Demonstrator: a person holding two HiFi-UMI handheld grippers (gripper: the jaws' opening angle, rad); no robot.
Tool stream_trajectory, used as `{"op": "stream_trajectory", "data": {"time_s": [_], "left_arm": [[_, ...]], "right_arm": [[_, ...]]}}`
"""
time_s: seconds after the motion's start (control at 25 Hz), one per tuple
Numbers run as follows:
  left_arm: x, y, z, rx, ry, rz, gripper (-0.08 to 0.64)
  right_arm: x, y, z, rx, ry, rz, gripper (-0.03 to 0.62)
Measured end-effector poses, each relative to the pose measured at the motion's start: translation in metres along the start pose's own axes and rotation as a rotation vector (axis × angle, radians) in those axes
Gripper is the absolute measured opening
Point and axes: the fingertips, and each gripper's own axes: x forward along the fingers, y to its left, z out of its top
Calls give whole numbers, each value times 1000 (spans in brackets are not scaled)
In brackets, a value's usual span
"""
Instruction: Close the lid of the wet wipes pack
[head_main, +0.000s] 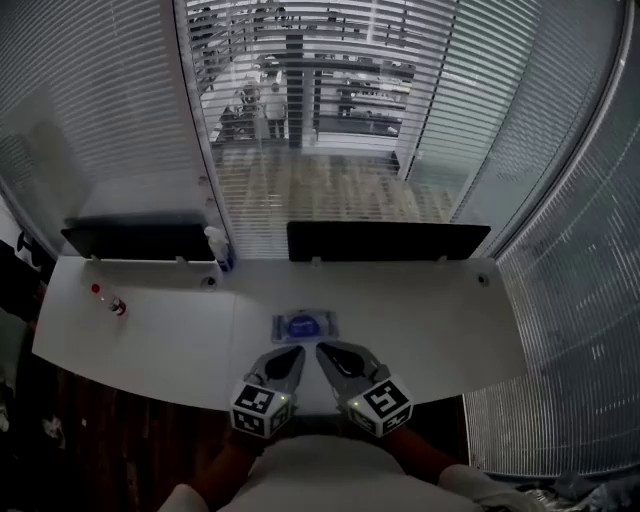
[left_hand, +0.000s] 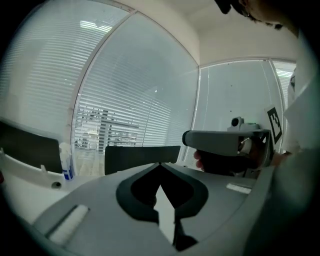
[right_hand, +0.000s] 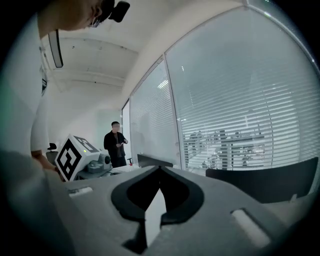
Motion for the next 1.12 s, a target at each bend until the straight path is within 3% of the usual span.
{"op": "stream_trajectory", "data": {"time_s": [0.28,0.4,0.52,0.72,1.12], "left_arm": [[-21,-23,28,-9,-79,-9,3],[-21,-26,23,-2,-108,-11,3],[-18,-26,23,8,-120,-17,3],[-22,-32,41,-2,-135,-10,3],[-24,-35,48,-13,-142,-12,3]], "right_arm": [[-29,7,25,30,-79,-23,2],[-34,11,20,36,-99,-23,2],[-33,13,8,43,-106,-21,2],[-42,14,32,23,-126,-43,0],[-43,13,35,31,-135,-32,0]]}}
